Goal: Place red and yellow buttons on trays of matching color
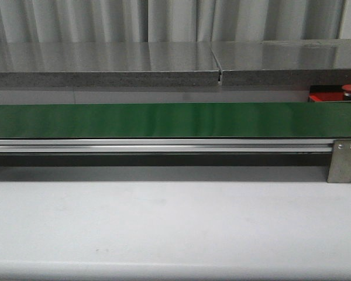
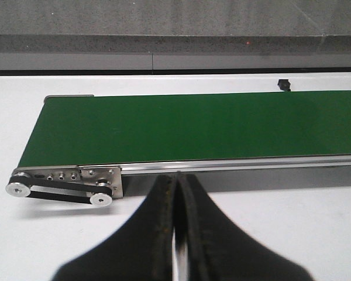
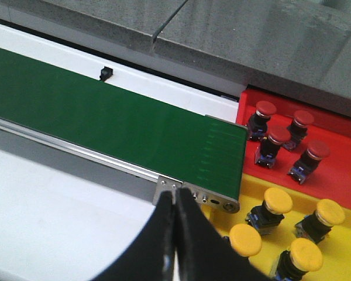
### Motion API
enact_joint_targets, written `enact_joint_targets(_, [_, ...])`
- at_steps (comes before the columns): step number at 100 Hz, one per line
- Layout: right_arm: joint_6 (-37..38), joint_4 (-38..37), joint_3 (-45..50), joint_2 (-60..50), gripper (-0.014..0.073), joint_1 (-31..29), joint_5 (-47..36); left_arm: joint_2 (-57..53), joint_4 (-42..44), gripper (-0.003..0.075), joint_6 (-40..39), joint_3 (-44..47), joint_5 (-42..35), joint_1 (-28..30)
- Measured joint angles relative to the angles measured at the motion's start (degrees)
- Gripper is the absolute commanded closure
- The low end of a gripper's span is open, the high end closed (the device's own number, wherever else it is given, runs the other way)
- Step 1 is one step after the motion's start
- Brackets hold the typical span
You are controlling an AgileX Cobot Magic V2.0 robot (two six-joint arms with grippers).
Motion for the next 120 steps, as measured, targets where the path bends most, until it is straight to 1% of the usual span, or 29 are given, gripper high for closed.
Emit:
enact_joint_targets(11, [0.0, 0.0, 2.0, -0.5, 0.0712, 0.0, -4.2, 0.0, 0.0, 0.0741, 0.0, 0.0, 0.0, 0.0])
enact_joint_targets(20, [1.4, -0.5, 5.0, -2.8, 0.0712, 0.0, -9.8, 0.0, 0.0, 0.0741, 0.0, 0.0, 0.0, 0.0])
enact_joint_targets(30, [6.6, -4.7, 9.3, -6.4, 0.0712, 0.0, -15.9, 0.0, 0.0, 0.0741, 0.0, 0.0, 0.0, 0.0])
enact_joint_targets(44, [14.4, -11.1, 16.7, -13.0, 0.0712, 0.0, -21.0, 0.0, 0.0, 0.0741, 0.0, 0.0, 0.0, 0.0])
enact_joint_targets(61, [17.0, -13.3, 25.3, -21.0, 0.0712, 0.0, -23.5, 0.0, 0.0, 0.0741, 0.0, 0.0, 0.0, 0.0])
enact_joint_targets(83, [19.4, -13.5, 33.4, -21.7, 0.0712, 0.0, -27.4, 0.0, 0.0, 0.0741, 0.0, 0.0, -0.1, 0.0])
enact_joint_targets(94, [20.4, -13.8, 34.9, -21.7, 0.0712, 0.0, -28.6, 0.0, 0.0, 0.0741, 0.0, 0.0, -0.1, 0.0])
enact_joint_targets(120, [21.0, -15.4, 35.0, -21.8, 0.0712, 0.0, -30.1, 0.0, 0.0, 0.0741, 0.0, 0.0, -0.1, 0.0])
